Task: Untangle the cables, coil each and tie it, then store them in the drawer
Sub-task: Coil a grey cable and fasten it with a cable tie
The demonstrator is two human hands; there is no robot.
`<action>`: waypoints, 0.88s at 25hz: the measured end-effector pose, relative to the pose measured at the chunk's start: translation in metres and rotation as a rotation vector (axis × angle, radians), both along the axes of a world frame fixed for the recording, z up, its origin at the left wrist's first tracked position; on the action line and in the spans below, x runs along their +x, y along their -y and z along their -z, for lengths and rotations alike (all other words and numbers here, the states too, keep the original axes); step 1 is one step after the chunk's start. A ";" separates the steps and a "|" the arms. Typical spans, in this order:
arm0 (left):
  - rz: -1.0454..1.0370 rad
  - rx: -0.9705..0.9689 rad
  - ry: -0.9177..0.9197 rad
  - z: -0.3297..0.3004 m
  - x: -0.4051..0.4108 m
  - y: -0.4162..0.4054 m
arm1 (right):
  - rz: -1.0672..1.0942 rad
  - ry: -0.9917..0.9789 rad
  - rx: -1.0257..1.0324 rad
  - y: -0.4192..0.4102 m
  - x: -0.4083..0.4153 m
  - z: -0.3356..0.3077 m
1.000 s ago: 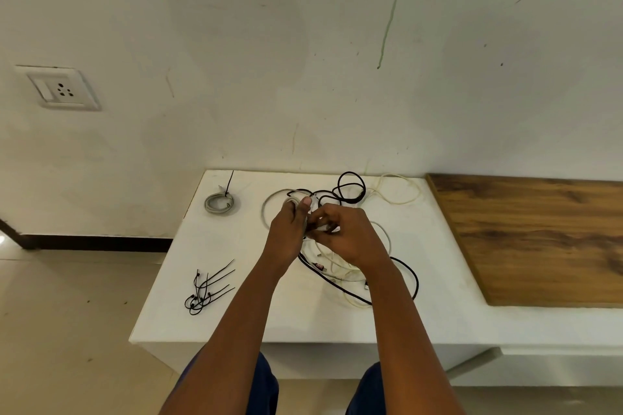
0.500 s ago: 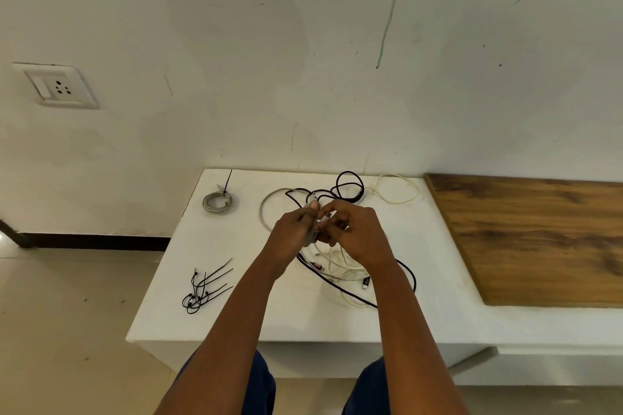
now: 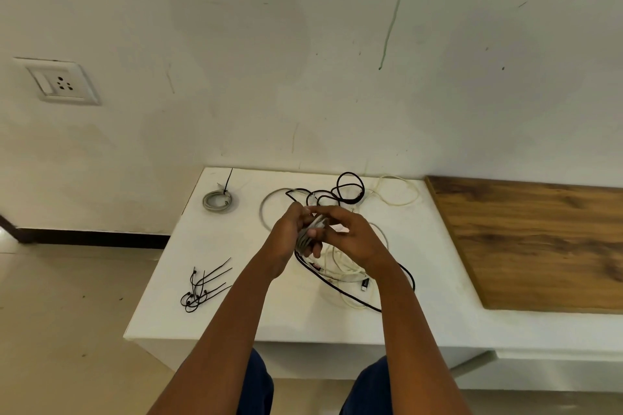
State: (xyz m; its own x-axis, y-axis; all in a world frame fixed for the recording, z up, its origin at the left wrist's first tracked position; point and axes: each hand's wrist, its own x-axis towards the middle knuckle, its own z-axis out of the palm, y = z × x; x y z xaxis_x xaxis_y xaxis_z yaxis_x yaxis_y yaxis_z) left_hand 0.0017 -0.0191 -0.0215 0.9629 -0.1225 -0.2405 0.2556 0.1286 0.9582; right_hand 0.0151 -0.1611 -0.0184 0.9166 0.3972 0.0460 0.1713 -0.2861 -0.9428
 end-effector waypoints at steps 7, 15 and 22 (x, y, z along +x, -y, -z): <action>-0.203 0.153 0.060 0.002 0.003 0.010 | 0.130 0.195 -0.014 -0.008 0.002 0.003; -0.240 0.111 0.173 0.005 0.003 0.005 | 0.368 -0.021 0.230 -0.009 0.005 0.004; -0.168 0.293 0.368 0.012 -0.001 -0.003 | 0.425 -0.250 0.484 -0.015 0.002 -0.002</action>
